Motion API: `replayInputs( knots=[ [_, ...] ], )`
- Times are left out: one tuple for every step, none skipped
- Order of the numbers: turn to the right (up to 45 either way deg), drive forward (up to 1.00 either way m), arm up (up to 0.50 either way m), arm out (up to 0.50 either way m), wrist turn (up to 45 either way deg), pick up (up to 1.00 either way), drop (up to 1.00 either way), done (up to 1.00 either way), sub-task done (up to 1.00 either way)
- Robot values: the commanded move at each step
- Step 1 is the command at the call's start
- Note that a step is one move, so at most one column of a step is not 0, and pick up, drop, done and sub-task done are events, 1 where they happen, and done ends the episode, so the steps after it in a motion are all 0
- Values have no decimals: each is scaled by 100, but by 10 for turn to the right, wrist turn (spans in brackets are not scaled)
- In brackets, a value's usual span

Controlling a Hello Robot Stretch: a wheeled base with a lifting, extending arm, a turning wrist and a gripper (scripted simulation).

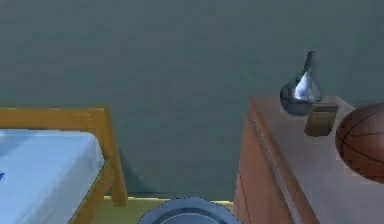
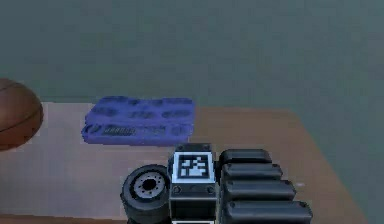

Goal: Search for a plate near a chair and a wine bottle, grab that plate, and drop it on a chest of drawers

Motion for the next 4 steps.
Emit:
replayInputs(
  knots=[
    [450,0,0,0,0,0,0,0,0],
    [450,0,0,0,0,0,0,0,0],
    [450,0,0,0,0,0,0,0,0],
    [120,0,0,0,0,0,0,0,0]
  ],
)
